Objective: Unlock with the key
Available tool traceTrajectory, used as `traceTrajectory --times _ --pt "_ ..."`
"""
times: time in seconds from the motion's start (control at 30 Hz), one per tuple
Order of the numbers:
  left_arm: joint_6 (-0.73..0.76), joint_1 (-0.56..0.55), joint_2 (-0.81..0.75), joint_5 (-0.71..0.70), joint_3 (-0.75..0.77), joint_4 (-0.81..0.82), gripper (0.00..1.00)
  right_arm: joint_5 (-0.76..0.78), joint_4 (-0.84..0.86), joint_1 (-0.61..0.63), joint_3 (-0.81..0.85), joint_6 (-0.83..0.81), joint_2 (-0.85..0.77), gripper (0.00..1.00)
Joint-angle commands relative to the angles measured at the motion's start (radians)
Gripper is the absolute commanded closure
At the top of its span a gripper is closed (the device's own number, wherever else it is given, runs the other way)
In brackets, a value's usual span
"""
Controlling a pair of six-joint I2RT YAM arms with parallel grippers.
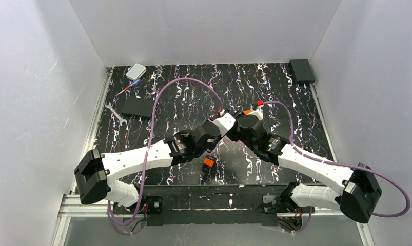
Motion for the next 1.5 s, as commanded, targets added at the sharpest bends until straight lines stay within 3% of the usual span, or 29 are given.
traceTrajectory --times 0.0,0.03,0.13,0.2,0.3,0.47,0.53,0.63,0.73,0.87,1.47 --pt "0.007 0.008 -0.036 -0.041 0.057 -0.031 0.92 0.006 0.021 0.017 0.042 -0.002 -0.024 0.99" --pt "-0.004 0.008 -0.048 -0.02 0.053 -0.041 0.73 0.013 0.025 0.017 0.039 -0.006 -0.032 0.99" --pt "-0.035 0.008 -0.097 0.058 0.027 -0.055 0.35 0.028 0.049 0.017 0.024 -0.022 -0.053 0.99" --pt "-0.067 0.013 -0.136 0.112 0.011 -0.071 0.21 0.041 0.063 0.017 0.016 -0.032 -0.066 0.99" --pt "-0.154 0.04 -0.196 0.209 -0.014 -0.09 0.14 0.059 0.069 0.017 0.012 -0.045 -0.085 0.99" --pt "-0.365 0.192 -0.326 0.455 -0.1 -0.05 0.2 0.061 0.1 0.017 0.0 -0.045 -0.103 0.99" --pt "-0.474 0.274 -0.382 0.587 -0.175 0.02 0.25 0.062 0.115 0.017 -0.005 -0.044 -0.112 0.99" --pt "-0.592 0.32 -0.428 0.676 -0.247 0.136 0.29 0.053 0.142 0.017 -0.016 -0.039 -0.119 0.99" --pt "-0.673 0.323 -0.426 0.702 -0.279 0.211 0.36 0.042 0.184 0.017 -0.029 -0.029 -0.119 0.99" --pt "-0.746 0.327 -0.391 0.752 -0.295 0.332 0.38 0.025 0.221 0.017 -0.033 -0.015 -0.112 0.99" --pt "-0.814 0.384 -0.312 0.83 -0.283 0.393 0.54 0.005 0.307 0.017 -0.034 -0.029 -0.131 0.99"
